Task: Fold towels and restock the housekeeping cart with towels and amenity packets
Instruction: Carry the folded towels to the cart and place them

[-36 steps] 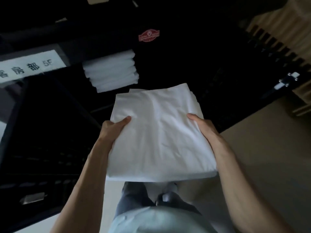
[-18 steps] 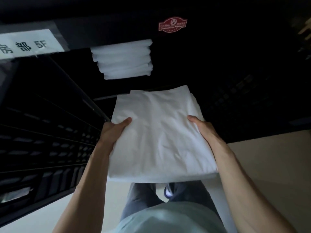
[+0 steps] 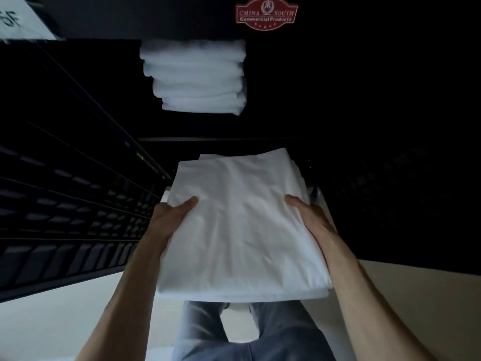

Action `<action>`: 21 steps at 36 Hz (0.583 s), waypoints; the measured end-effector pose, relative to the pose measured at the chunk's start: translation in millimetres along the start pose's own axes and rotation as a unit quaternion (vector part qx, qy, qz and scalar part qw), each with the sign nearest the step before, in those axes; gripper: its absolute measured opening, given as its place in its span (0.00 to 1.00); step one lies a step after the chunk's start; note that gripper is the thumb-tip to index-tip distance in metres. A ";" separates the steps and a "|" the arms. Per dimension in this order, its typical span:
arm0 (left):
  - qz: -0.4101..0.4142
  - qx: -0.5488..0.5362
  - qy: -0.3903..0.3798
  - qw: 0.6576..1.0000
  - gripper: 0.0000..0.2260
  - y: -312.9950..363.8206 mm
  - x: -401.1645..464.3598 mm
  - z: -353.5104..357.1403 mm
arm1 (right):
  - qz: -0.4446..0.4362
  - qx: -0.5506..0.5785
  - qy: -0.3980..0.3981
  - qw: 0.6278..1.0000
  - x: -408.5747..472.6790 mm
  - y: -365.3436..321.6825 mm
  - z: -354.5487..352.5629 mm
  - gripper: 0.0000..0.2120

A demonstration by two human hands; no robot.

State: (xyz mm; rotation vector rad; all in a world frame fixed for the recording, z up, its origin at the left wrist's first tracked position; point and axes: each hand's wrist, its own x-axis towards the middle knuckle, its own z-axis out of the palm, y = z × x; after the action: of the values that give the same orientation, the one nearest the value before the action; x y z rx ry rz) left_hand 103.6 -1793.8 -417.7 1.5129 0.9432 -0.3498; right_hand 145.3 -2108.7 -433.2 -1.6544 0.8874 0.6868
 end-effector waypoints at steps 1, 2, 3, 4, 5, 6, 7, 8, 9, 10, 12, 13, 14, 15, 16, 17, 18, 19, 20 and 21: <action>0.001 -0.003 0.001 1.000 0.13 -4.2 6.3 1.5 | 0.001 0.003 -0.005 1.000 7.3 2.9 2.4 0.45; 0.001 -0.007 0.001 1.000 0.12 -8.0 12.4 3.4 | 0.001 0.003 -0.005 1.000 14.5 5.5 5.2 0.46; 0.001 -0.008 -0.002 1.000 0.12 -12.6 19.7 5.0 | 0.000 0.003 -0.003 1.000 23.0 9.0 8.3 0.46; 0.001 -0.006 -0.005 1.000 0.13 -17.0 27.7 6.7 | 0.000 0.002 -0.003 1.000 33.3 11.8 12.1 0.46; 0.001 -0.002 -0.008 1.000 0.14 -22.7 38.0 7.1 | 0.002 0.000 -0.005 1.000 43.4 14.8 18.3 0.46; 0.001 0.001 -0.009 1.000 0.15 -26.0 44.2 8.9 | 0.003 -0.002 -0.004 1.000 49.0 15.2 20.7 0.46; 0.002 0.003 -0.008 1.000 0.16 -30.8 54.7 9.9 | 0.006 -0.001 -0.004 1.000 58.9 17.7 26.1 0.46; 0.007 0.002 -0.006 1.000 0.17 -34.8 66.4 11.5 | 0.009 -0.001 -0.004 1.000 71.2 20.6 30.7 0.46; 0.012 0.001 -0.005 1.000 0.17 -37.8 78.2 13.8 | 0.010 -0.002 -0.004 1.000 83.2 22.6 35.3 0.45; 0.017 0.000 -0.003 1.000 0.18 -41.0 90.8 16.6 | 0.010 -0.001 -0.005 1.000 95.4 23.8 40.7 0.45; 0.025 -0.002 -0.003 1.000 0.18 -50.0 119.9 23.5 | -0.004 0.010 -0.006 1.000 123.3 27.1 52.1 0.46; 0.029 -0.006 -0.001 1.000 0.18 -54.6 136.0 26.4 | -0.010 0.014 -0.005 1.000 137.1 28.7 57.8 0.46; 0.036 -0.011 0.002 0.999 0.17 -59.6 152.5 30.0 | -0.016 0.017 0.002 1.000 151.2 30.5 63.3 0.47; 0.045 -0.015 0.004 0.999 0.16 -64.2 169.3 33.5 | -0.026 0.020 0.008 0.999 165.3 31.2 69.1 0.47; 0.055 -0.019 0.009 0.998 0.15 -69.3 185.3 36.9 | -0.038 0.021 0.011 0.999 179.5 31.8 74.7 0.47; 0.066 -0.022 0.015 0.997 0.15 -74.7 201.2 40.4 | -0.048 0.023 0.011 0.999 193.6 33.0 80.6 0.47; 0.078 -0.024 0.020 0.996 0.15 -79.9 217.6 44.1 | -0.057 0.023 0.010 0.998 207.5 33.7 86.3 0.46; 0.087 -0.027 0.023 0.996 0.16 -85.4 234.3 47.4 | -0.066 0.017 0.009 0.998 222.3 34.4 91.5 0.45; 0.092 -0.032 0.026 0.995 0.17 -91.3 251.0 50.0 | -0.074 0.009 0.011 0.997 236.6 34.5 96.6 0.44; 0.097 -0.038 0.027 0.994 0.18 -97.3 267.9 53.4 | -0.084 0.003 0.013 0.996 251.6 34.8 101.9 0.43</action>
State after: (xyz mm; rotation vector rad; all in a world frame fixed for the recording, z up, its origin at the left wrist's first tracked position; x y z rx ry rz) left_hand 215.1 -1758.5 -683.0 1.5347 0.8340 -0.1323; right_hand 255.9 -2066.9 -680.0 -1.7141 0.7580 0.5469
